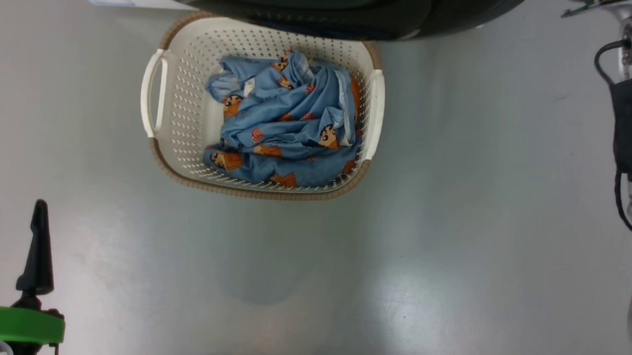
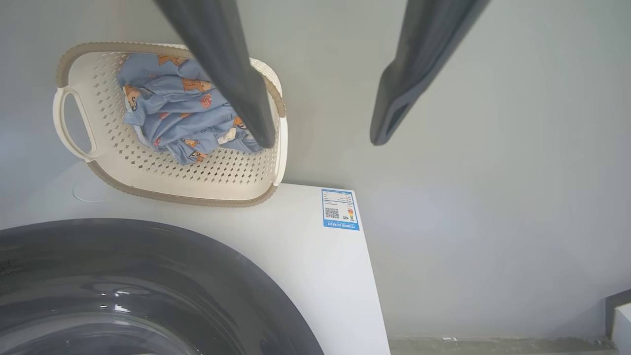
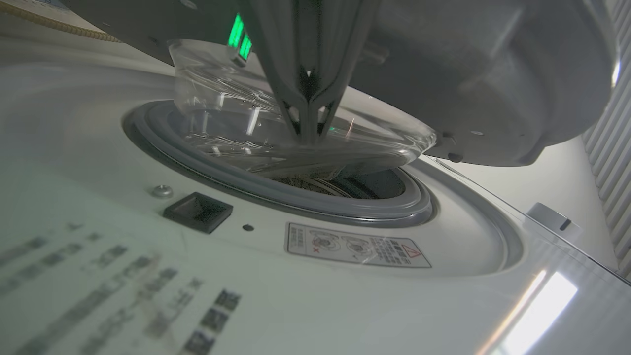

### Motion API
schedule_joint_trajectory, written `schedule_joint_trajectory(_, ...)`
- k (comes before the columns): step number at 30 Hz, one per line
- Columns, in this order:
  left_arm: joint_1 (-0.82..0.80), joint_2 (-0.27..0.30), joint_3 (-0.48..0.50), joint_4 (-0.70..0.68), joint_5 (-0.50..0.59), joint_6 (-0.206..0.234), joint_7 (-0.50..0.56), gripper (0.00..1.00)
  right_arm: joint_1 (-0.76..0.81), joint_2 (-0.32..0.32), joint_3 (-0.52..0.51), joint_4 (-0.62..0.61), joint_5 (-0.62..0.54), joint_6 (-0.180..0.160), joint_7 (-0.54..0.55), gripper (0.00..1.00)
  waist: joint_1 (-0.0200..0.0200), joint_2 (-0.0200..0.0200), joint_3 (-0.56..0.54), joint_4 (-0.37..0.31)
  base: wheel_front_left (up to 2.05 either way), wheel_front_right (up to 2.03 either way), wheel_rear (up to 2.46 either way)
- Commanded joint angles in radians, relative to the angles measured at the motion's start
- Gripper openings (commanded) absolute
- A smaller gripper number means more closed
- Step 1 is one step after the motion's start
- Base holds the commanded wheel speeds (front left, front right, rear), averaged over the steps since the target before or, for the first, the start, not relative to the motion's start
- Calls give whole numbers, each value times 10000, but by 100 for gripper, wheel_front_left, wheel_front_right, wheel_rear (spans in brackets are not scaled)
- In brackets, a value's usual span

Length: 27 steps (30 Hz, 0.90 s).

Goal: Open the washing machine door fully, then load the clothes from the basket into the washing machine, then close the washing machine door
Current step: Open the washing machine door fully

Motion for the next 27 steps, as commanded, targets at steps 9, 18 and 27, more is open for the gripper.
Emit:
schedule_joint_trajectory(9,50,239,371,-93,-70,-14,-63,100,1033,494,614,-384,14,19,524,0,0,0,-538,-377,0,0,0)
schedule_joint_trajectory(18,124,41,281,-44,5,-14,-63,100,2140,838,1195,-867,57,19,955,0,0,0,-1427,-709,0,0,0)
schedule_joint_trajectory(27,384,-421,302,86,166,-14,-63,100,3575,1093,1884,-1397,147,19,1507,0,0,0,-2576,-878,0,0,0)
